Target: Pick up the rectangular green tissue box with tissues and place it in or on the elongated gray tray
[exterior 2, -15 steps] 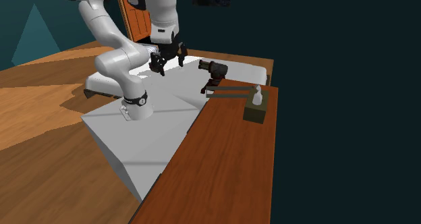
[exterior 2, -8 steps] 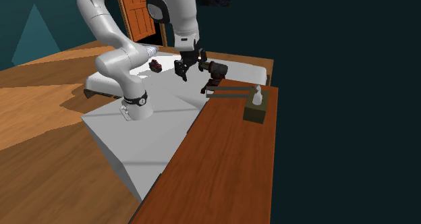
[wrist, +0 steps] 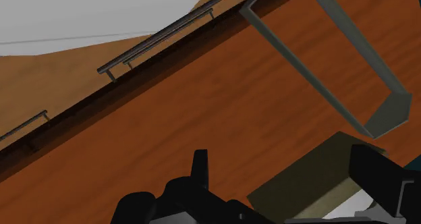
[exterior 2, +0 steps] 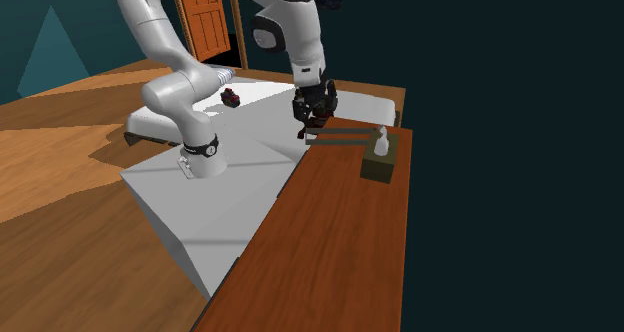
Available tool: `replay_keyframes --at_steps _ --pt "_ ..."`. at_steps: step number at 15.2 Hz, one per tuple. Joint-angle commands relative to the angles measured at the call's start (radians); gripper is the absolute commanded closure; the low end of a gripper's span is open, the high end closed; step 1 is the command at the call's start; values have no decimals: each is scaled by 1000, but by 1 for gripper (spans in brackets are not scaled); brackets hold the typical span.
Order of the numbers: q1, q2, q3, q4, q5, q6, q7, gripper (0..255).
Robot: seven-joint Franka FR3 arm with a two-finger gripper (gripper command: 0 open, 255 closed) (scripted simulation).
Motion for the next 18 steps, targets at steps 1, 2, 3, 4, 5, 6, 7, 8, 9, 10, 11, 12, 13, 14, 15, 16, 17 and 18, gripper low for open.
replay_keyframes --at_steps 1,2,3,4,5,6,7,8,9,10,11,12,13,14,15,16,17,18 --pt "6 61 26 38 7 64 27 0" --pt "9 91 39 55 8 97 40 0" --pt "11 123 51 72 7 130 53 0" --pt "13 154 63 91 4 161 68 0" --pt "15 186 75 111 -1 192 83 0" --pt "17 218 85 132 -9 221 100 0" --pt "18 250 96 154 -19 250 118 0" --pt "21 282 105 178 -32 278 137 0" --pt "23 315 114 202 -47 304 157 0" --pt "26 348 121 227 -65 329 179 0" --pt "29 381 127 254 -85 353 202 0" --pt "34 414 132 281 -108 375 227 0" --pt "40 446 135 310 -133 396 253 0" --pt "47 472 135 333 -153 411 273 0" --pt "50 484 134 335 -160 422 277 0" --pt "52 497 133 337 -166 433 282 0" --pt "55 511 133 339 -172 444 286 0" --pt "58 524 132 341 -179 454 291 0"
